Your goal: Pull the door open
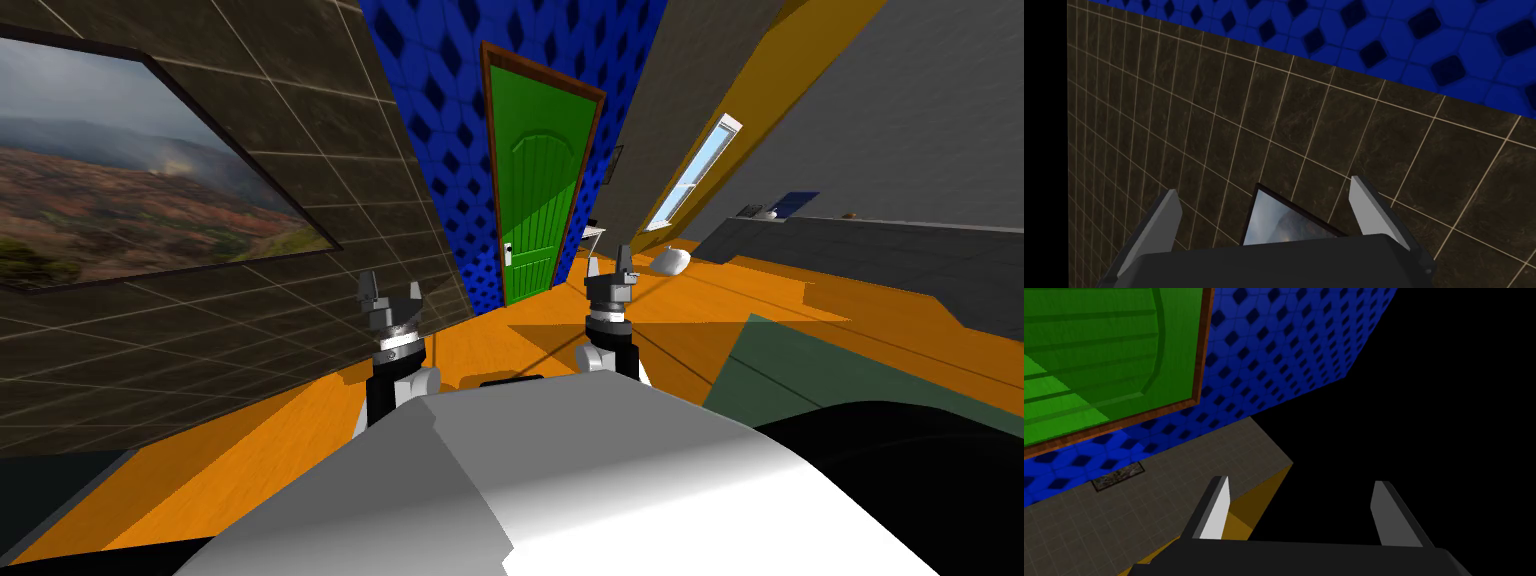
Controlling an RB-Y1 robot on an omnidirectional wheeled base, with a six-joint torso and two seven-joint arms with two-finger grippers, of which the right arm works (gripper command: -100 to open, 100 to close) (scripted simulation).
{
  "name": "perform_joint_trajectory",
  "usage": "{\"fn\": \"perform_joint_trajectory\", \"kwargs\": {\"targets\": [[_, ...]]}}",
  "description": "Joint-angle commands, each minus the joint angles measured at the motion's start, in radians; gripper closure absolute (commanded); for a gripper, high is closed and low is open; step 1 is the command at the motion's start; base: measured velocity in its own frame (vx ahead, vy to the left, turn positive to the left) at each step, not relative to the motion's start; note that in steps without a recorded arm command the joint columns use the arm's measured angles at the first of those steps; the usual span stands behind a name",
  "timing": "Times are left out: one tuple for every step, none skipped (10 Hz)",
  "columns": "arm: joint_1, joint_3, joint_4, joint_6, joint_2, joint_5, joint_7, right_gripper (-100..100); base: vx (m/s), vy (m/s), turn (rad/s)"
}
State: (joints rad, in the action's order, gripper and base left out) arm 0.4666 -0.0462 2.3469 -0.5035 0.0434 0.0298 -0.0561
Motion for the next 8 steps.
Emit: {"fn": "perform_joint_trajectory", "kwargs": {"targets": [[-0.011,0.002,-0.029,0.005,-0.015,-0.024,-0.026,-100,0.096,-0.094,0.157],[-0.018,0.003,-0.045,0.007,-0.022,-0.038,-0.041,-100,0.16,-0.016,0.155],[-0.025,0.004,-0.066,0.01,-0.031,-0.055,-0.06,-100,0.163,-0.017,0.124],[-0.03,0.005,-0.078,0.012,-0.035,-0.065,-0.07,-100,0.141,-0.025,0.078],[-0.039,0.007,-0.101,0.016,-0.044,-0.084,-0.092,-100,0.136,-0.017,0.103],[-0.045,0.008,-0.115,0.018,-0.049,-0.096,-0.105,-100,0.124,-0.022,0.133],[-0.05,0.008,-0.13,0.02,-0.054,-0.108,-0.118,-100,0.103,-0.022,0.098],[-0.062,0.01,-0.159,0.025,-0.064,-0.133,-0.145,-100,0.113,-0.033,0.167]]}}
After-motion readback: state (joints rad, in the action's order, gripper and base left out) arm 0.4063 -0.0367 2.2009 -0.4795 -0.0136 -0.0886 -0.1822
